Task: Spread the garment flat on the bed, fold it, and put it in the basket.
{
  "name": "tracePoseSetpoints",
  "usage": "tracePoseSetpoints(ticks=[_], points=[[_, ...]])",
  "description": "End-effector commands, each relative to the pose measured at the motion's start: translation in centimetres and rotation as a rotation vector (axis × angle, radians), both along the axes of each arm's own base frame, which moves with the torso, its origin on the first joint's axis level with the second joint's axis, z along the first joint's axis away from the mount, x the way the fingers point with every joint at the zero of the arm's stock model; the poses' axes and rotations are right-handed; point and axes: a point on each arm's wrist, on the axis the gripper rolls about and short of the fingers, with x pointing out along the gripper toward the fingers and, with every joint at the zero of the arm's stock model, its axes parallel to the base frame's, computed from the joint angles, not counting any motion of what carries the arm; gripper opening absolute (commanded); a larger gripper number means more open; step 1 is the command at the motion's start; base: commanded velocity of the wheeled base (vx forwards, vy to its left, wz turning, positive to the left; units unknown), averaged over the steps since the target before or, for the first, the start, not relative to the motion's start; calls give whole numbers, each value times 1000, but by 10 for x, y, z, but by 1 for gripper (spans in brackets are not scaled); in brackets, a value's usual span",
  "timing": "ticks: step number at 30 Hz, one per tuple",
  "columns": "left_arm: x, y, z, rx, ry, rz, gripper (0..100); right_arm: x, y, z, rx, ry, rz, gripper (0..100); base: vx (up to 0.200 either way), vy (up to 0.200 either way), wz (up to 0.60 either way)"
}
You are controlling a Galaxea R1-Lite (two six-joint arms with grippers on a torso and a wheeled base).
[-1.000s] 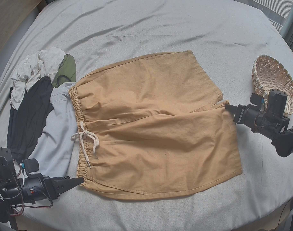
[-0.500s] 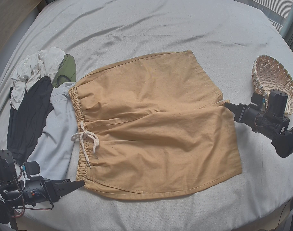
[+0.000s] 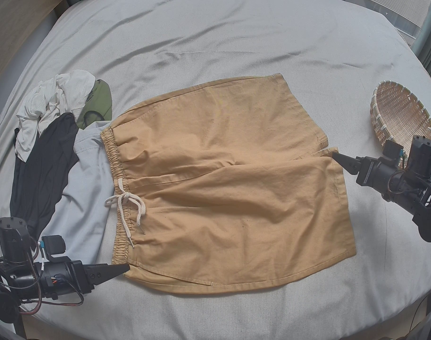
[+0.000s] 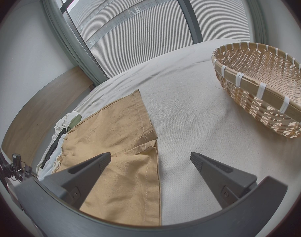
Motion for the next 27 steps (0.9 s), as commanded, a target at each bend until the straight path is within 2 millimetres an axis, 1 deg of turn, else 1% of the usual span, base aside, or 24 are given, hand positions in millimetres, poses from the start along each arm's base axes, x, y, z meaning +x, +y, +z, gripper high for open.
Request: tracePoseSetpoints(ticks=[1,5,6,11,14,17,26,27], points=[[10,-4,-7,3,42,-13,100,-7,-1,3,2,-13,0,100,0,0,0],[12,-5,-4,-14,43,-10,100,-7,-1,3,2,-11,0,100,0,0,0],[13,-6,-2,-19,41,-9,0,-7,-1,3,2,-11,0,100,0,0,0],[16,-7,-3,-21,44,-15,0,-8,-1,2,-1,-7,0,100,0,0,0],[20,-9,-5,-18,56,-22,0,-12,-1,-1,-5,2,2,100,0,0,0],[23,-9,-8,-16,68,-22,0,-20,-3,-2,-7,9,4,100,0,0,0],[23,-12,-5,-21,42,-32,0,-25,-4,-6,-9,25,4,100,0,0,0],[22,-12,-5,-21,42,-33,100,-25,-3,-6,-9,25,5,100,0,0,0]])
